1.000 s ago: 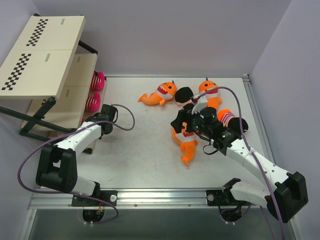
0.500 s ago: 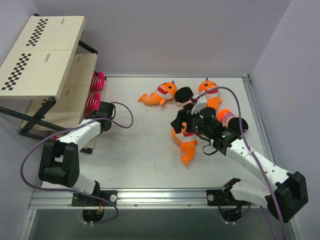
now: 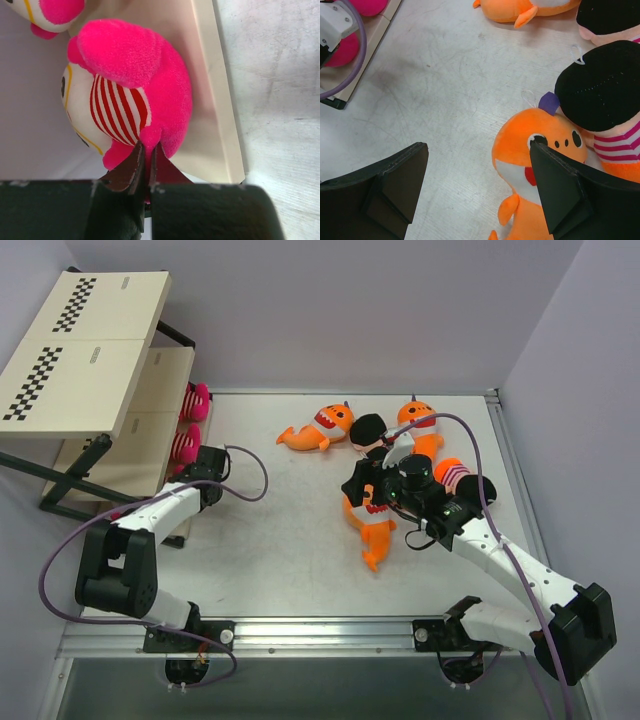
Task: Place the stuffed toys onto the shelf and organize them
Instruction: Place the stuffed toy onto shelf
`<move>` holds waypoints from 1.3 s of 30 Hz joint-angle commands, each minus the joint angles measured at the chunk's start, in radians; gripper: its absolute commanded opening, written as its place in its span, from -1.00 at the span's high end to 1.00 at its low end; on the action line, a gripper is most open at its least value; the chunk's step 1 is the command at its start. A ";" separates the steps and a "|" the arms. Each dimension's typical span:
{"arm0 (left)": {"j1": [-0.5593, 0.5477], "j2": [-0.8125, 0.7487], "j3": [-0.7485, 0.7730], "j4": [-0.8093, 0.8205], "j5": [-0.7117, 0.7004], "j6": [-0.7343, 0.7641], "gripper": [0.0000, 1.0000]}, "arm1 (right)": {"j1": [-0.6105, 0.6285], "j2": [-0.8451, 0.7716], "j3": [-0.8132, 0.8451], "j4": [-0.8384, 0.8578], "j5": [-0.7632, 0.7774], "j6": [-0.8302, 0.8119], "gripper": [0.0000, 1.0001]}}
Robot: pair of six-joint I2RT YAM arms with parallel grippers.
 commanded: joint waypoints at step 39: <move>-0.001 -0.197 0.031 -0.056 0.097 -0.147 -0.51 | -0.018 -0.006 0.060 0.018 -0.057 0.013 -0.69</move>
